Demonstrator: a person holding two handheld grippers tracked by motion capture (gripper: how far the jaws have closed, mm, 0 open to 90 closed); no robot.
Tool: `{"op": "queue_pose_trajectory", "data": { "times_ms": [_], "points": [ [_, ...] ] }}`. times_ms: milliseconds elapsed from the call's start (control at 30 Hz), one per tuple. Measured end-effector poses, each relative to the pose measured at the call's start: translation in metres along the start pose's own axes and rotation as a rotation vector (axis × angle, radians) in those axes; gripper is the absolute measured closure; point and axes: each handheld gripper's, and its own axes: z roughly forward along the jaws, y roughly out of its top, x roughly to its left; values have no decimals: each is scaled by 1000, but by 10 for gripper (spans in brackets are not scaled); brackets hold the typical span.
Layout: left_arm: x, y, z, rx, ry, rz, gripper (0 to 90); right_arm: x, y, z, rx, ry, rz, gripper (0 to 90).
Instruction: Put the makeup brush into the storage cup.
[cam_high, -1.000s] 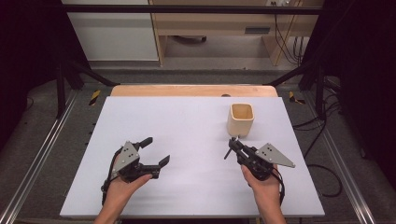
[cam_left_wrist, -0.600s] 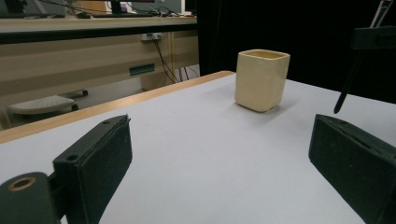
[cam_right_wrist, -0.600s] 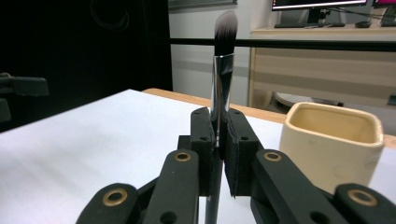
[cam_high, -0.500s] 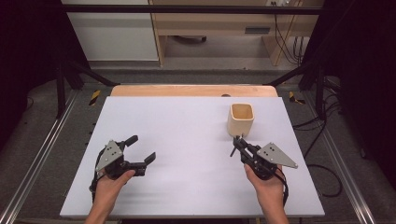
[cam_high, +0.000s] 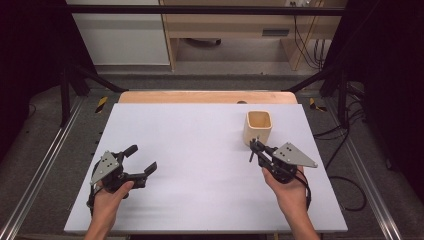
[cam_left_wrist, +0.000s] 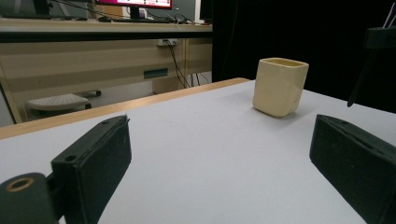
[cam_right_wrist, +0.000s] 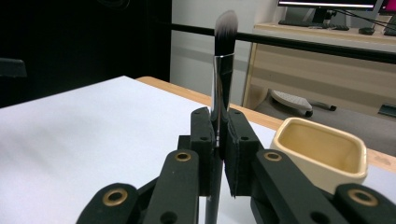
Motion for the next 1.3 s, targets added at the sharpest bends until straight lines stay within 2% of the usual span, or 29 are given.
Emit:
{"op": "queue_pose_trajectory", "data": {
  "times_ms": [233, 600, 1000, 1300],
  "points": [
    [4, -1, -3, -11, -22, -12, 43, -14, 16, 0, 20, -18, -19, 832],
    [7, -3, -5, -4, -19, -13, 43, -28, 41, -4, 6, -29, -43, 832],
    [8, -3, -6, -7, -32, -10, 43, -43, 63, 3, -31, -38, -38, 832],
    [8, -4, -5, -7, -32, -10, 43, -51, 71, 9, -39, -46, -26, 832]
  ]
}}
